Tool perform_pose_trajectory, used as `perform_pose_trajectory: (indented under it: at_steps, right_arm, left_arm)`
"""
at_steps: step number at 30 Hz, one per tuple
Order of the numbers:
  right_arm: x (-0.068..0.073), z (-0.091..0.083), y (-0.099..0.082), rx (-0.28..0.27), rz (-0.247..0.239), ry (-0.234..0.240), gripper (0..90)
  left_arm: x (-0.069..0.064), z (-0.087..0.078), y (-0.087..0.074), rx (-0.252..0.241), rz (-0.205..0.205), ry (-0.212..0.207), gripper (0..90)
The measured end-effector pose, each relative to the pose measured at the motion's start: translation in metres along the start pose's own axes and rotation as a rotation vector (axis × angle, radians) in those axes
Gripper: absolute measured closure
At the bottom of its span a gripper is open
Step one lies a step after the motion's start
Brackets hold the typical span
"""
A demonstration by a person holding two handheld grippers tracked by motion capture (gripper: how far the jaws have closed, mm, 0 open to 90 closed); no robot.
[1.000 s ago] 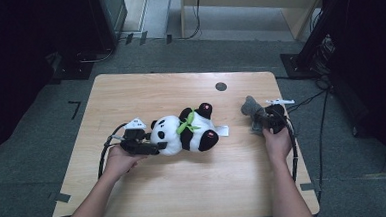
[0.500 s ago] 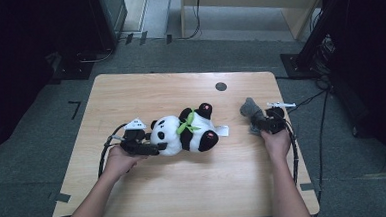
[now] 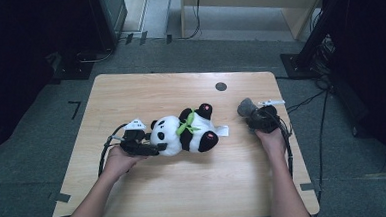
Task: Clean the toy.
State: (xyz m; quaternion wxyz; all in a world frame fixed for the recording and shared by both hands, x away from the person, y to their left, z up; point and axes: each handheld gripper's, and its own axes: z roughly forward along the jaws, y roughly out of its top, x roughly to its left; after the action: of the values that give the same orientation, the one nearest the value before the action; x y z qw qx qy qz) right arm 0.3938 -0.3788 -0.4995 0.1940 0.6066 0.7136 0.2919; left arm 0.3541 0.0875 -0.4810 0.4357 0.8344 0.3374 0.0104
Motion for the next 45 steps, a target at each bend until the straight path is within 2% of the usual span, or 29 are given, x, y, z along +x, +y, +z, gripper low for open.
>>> perform_pose_trajectory:
  at_steps: [4,6,8,11,23,25,30,33,39,45]
  right_arm:
    - [-0.002,-0.008,0.002,-0.031,0.012,0.002,38.3]
    - [-0.003,-0.014,0.004,-0.060,0.036,0.011,38.3]
    - [-0.003,-0.020,0.006,-0.083,0.056,0.031,38.3]
    - [-0.003,-0.026,0.007,-0.088,0.065,0.065,36.9]
    - [0.008,-0.053,0.004,-0.119,0.019,0.124,37.9]
    - [0.012,-0.057,0.002,-0.123,0.003,0.148,38.8]
    - [0.023,-0.065,-0.002,-0.151,-0.028,0.183,39.3]
    - [0.031,-0.068,-0.004,-0.151,-0.039,0.198,38.6]
    - [0.049,-0.072,-0.009,-0.141,-0.080,0.226,38.6]
    - [0.065,-0.081,-0.016,-0.156,-0.090,0.255,38.6]
  left_arm:
    - [0.001,0.000,0.000,0.000,0.003,-0.004,29.9]
    - [0.001,0.000,0.000,-0.001,0.003,-0.010,29.1]
    - [0.001,-0.001,-0.001,0.001,0.004,-0.012,28.4]
    - [0.001,-0.001,-0.001,0.003,0.015,-0.013,27.9]
    - [0.001,-0.001,0.000,0.007,0.031,-0.004,25.0]
    - [0.000,-0.002,0.000,0.011,0.035,0.000,24.9]
    - [0.002,-0.002,0.003,0.011,0.019,-0.002,24.5]
    - [0.004,-0.001,0.003,0.011,0.013,-0.005,22.3]
    - [0.004,-0.001,0.004,0.012,0.024,-0.003,21.6]
    - [0.005,-0.001,0.004,0.012,0.024,-0.005,21.7]
